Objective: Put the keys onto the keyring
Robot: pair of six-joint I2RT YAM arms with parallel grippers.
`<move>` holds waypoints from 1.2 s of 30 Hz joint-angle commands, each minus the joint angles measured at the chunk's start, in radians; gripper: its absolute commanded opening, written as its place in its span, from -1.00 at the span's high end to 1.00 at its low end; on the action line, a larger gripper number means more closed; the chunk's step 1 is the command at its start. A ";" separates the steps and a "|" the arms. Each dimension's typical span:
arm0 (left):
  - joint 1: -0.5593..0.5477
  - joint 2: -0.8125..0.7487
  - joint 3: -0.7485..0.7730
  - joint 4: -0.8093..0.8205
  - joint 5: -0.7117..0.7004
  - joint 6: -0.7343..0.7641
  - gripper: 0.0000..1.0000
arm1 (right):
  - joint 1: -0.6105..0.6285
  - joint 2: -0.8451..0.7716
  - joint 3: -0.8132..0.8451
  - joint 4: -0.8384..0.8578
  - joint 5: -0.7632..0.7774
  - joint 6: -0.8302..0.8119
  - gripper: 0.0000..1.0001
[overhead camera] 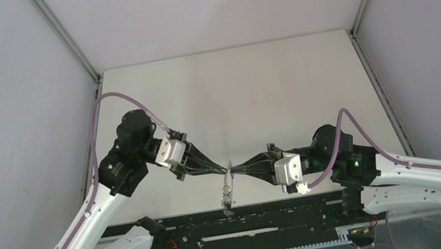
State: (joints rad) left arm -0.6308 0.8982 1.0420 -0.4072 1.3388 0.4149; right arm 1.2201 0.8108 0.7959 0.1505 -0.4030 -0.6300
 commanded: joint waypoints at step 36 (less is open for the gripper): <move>-0.003 -0.008 -0.026 0.050 0.022 -0.037 1.00 | 0.002 -0.024 0.065 -0.088 0.043 -0.013 1.00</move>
State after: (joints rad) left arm -0.6308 0.9051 1.0264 -0.3828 1.3392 0.3985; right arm 1.2236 0.7990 0.8253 0.0921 -0.3786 -0.6384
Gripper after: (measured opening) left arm 0.006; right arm 0.006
